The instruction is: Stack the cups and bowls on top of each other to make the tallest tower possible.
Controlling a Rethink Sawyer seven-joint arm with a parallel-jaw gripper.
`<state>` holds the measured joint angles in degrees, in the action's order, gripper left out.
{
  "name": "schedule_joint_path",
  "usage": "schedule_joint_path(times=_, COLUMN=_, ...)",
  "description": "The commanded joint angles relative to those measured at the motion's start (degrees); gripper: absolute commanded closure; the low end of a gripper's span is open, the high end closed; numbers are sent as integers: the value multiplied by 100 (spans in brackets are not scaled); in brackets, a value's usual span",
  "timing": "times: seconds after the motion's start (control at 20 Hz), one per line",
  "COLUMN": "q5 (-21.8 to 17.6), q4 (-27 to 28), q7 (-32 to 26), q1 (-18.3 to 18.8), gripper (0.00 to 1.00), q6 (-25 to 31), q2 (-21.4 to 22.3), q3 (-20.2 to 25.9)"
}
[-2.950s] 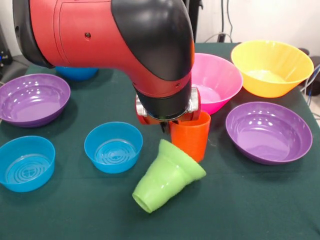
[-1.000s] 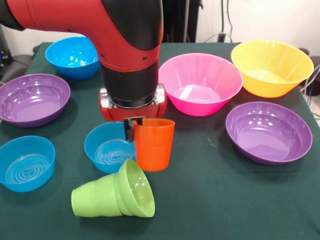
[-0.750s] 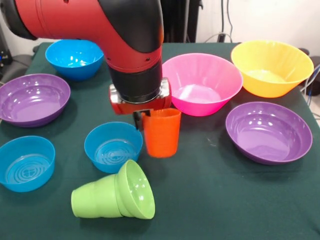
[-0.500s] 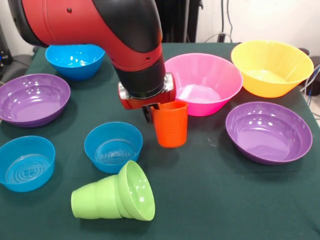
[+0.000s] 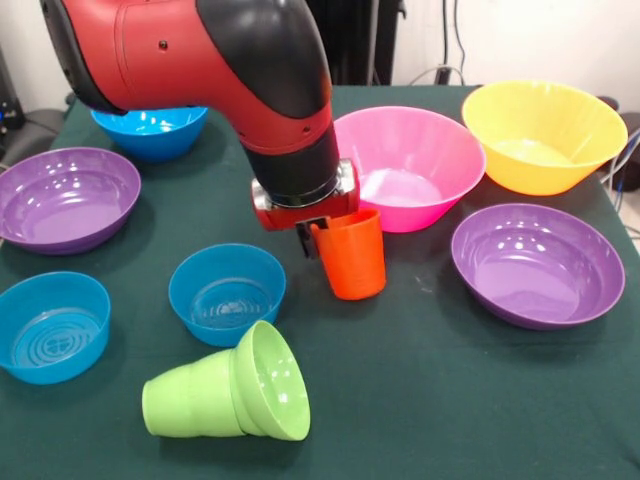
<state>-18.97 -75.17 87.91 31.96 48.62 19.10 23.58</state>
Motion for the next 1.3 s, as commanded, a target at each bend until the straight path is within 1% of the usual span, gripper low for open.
schedule_joint_path(times=0.05, q5=-667, q4=458, q7=-287, q1=-428, gripper=100, q6=-366, q2=-631, q3=-116)
schedule_joint_path(times=0.2, q5=-791, q4=718, q7=154, q1=-740, gripper=100, q6=72, q2=-589, q3=-554)
schedule_joint_path(times=0.3, q5=-815, q4=636, q7=298, q1=-872, gripper=100, q6=262, q2=-381, q3=-783)
schedule_joint_path(times=0.5, q5=-731, q4=330, q7=400, q1=-1026, gripper=100, q6=648, q2=104, q3=-1121)
schedule_joint_path(times=0.55, q5=-720, q4=243, q7=448, q1=-1068, gripper=100, q6=669, q2=209, q3=-1205)
schedule_joint_path(times=0.65, q5=-727, q4=174, q7=520, q1=-1151, gripper=100, q6=595, q2=274, q3=-1344)
schedule_joint_path(times=0.7, q5=-701, q4=142, q7=552, q1=-1197, gripper=100, q6=642, q2=318, q3=-1426)
schedule_joint_path(times=0.8, q5=-654, q4=108, q7=594, q1=-1327, gripper=100, q6=902, q2=465, q3=-1606)
schedule_joint_path(times=0.95, q5=-615, q4=-8, q7=620, q1=-1487, gripper=100, q6=1075, q2=684, q3=-1831)
schedule_joint_path(times=1.05, q5=-570, q4=-17, q7=620, q1=-1579, gripper=100, q6=1134, q2=743, q3=-1958)
schedule_joint_path(times=1.15, q5=-523, q4=104, q7=584, q1=-1649, gripper=100, q6=1239, q2=727, q3=-2023)
schedule_joint_path(times=1.3, q5=-487, q4=282, q7=550, q1=-1730, gripper=100, q6=1302, q2=614, q3=-2119)
